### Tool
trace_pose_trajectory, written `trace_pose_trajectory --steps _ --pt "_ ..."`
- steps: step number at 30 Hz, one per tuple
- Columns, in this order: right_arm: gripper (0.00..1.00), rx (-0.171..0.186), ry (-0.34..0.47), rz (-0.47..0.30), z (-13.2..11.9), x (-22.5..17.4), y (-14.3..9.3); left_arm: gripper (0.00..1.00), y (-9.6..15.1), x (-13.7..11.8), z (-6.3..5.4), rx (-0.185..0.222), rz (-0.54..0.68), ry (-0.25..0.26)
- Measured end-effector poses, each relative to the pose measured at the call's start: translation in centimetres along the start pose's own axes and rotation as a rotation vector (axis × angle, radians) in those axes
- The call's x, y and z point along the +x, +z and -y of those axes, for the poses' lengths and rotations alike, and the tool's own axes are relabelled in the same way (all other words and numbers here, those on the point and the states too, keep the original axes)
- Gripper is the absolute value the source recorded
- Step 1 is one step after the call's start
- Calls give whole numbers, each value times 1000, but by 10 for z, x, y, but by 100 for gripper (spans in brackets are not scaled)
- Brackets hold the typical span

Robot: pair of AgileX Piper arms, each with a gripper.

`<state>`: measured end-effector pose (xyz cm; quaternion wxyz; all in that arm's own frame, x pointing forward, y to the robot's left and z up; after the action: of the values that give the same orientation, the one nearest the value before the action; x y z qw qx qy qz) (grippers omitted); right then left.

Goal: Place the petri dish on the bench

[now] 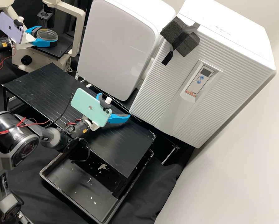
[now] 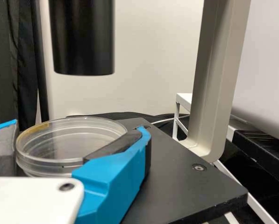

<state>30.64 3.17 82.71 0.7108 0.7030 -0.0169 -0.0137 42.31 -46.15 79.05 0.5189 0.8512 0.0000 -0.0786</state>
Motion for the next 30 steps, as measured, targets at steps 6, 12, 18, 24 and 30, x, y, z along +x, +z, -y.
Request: trace_pose_trajectory --steps 6,12,18,24,30 --pt "100 0 0 0 0 0 0 0 0 -5 -3 -23 28 -10" --pt "100 0 0 0 0 0 0 0 8 -23 -10 -18 59 -44" --pt "100 0 0 0 0 0 0 0 19 -43 -15 7 111 -73" --pt "100 0 0 0 0 0 0 0 46 -61 -15 32 204 -97" --pt "100 0 0 0 0 0 0 0 98 -81 -9 103 405 -122"
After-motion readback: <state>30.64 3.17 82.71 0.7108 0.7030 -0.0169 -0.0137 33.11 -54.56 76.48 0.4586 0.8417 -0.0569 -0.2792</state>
